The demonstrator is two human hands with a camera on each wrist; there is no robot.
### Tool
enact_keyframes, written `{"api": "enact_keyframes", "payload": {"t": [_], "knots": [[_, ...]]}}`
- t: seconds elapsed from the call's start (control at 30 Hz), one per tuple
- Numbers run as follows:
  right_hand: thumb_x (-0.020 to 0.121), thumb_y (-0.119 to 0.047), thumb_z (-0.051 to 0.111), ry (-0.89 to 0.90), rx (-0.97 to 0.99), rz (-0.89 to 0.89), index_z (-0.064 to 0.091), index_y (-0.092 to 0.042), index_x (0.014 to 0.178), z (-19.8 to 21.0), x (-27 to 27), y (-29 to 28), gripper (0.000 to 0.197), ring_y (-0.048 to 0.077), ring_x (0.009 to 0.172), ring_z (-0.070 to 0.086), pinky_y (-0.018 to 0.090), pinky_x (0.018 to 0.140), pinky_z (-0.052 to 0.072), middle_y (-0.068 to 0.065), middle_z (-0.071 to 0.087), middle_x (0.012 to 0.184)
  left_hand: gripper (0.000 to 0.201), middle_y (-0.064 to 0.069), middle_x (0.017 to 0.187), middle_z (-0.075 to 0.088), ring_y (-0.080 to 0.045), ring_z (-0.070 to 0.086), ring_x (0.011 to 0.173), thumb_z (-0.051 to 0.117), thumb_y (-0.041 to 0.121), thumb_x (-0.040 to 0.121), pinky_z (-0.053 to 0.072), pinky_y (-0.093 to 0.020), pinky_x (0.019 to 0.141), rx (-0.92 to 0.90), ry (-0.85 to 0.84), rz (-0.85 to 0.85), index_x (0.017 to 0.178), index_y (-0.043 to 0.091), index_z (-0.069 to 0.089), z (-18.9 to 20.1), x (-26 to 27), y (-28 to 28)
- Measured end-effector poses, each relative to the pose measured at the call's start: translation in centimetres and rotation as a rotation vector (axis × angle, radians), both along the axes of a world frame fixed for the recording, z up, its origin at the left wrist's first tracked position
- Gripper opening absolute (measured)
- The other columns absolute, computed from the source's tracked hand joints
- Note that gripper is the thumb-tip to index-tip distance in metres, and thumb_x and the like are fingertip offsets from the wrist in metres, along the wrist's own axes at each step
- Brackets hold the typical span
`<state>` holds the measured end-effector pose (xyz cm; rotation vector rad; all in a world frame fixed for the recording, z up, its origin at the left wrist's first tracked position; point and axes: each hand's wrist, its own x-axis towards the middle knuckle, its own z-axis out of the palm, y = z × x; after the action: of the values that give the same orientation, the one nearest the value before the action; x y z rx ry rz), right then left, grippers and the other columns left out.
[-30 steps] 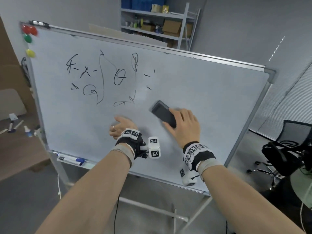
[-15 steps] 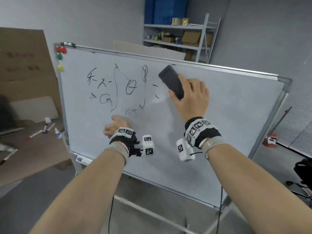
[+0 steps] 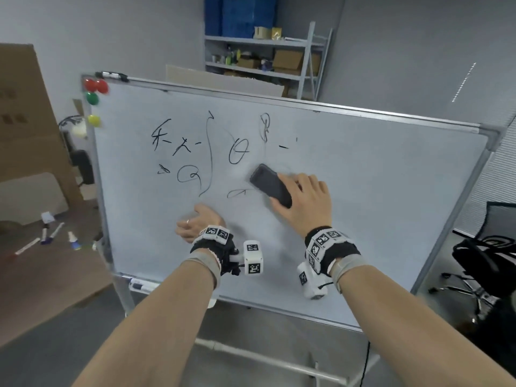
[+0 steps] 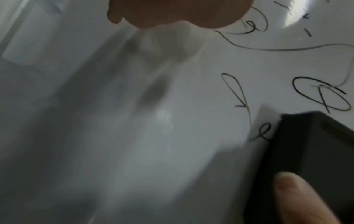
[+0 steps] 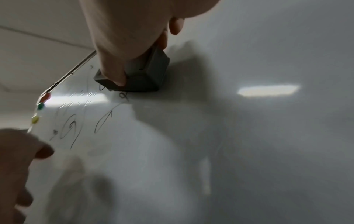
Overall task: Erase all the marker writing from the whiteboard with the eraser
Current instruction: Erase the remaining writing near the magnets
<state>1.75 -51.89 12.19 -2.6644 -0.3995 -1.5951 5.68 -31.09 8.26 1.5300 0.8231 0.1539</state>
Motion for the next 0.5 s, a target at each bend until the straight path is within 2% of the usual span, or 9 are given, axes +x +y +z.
{"api": "enact_keyframes", "payload": {"t": [0.07, 0.17, 0.27, 0.37, 0.5], "knots": [[0.089, -0.052, 0.063, -0.070, 0.092, -0.089, 0.067, -0.018, 0.123, 1.4, 0.2, 0.0, 0.048, 0.030, 0.087, 0.057, 0.040, 0.075, 0.043, 0.005, 0.064, 0.100, 0.070, -0.018, 0.163, 0.011, -0.034, 0.014, 0.149, 0.030, 0.044, 0.103, 0.010, -0.040, 0.123, -0.027, 0.020, 0.064, 0.157, 0.002, 0.015, 0.1, 0.4, 0.9], [0.095, -0.050, 0.059, -0.161, 0.244, -0.285, 0.061, -0.016, 0.132, 4.6, 0.6, -0.5, 0.050, 0.031, 0.097, 0.056, 0.042, 0.082, 0.043, 0.008, 0.062, 0.111, 0.078, -0.014, 0.164, 0.007, -0.033, 0.016, 0.148, 0.034, 0.052, 0.100, 0.010, -0.041, 0.121, -0.119, 0.048, 0.109, 0.158, 0.005, 0.010, -0.2, 0.9, 1.8], [0.097, -0.049, 0.057, -0.211, 0.346, -0.375, 0.058, -0.013, 0.134, 6.2, 0.9, -0.1, 0.051, 0.033, 0.100, 0.056, 0.041, 0.085, 0.041, 0.011, 0.061, 0.116, 0.083, -0.016, 0.158, 0.018, -0.038, 0.028, 0.142, 0.039, 0.058, 0.093, 0.018, -0.045, 0.118, -0.162, 0.070, 0.144, 0.153, 0.004, 0.022, -1.0, 1.2, 2.2], [0.097, -0.047, 0.058, -0.178, 0.333, -0.350, 0.057, -0.013, 0.134, 5.4, 1.2, 1.2, 0.051, 0.033, 0.102, 0.055, 0.041, 0.086, 0.042, 0.011, 0.060, 0.118, 0.087, -0.018, 0.160, 0.017, -0.036, 0.023, 0.146, 0.040, 0.061, 0.093, 0.013, -0.044, 0.120, -0.200, 0.089, 0.151, 0.155, 0.003, 0.018, -1.5, 1.7, 2.1], [0.088, -0.047, 0.065, -0.051, 0.142, -0.187, 0.061, -0.017, 0.130, 3.0, 1.5, 3.0, 0.052, 0.030, 0.097, 0.053, 0.042, 0.083, 0.045, 0.007, 0.060, 0.111, 0.088, -0.020, 0.159, 0.018, -0.037, 0.021, 0.147, 0.039, 0.063, 0.095, 0.012, -0.044, 0.122, -0.232, 0.097, 0.163, 0.155, 0.002, 0.018, -1.9, 2.4, 1.8]]}}
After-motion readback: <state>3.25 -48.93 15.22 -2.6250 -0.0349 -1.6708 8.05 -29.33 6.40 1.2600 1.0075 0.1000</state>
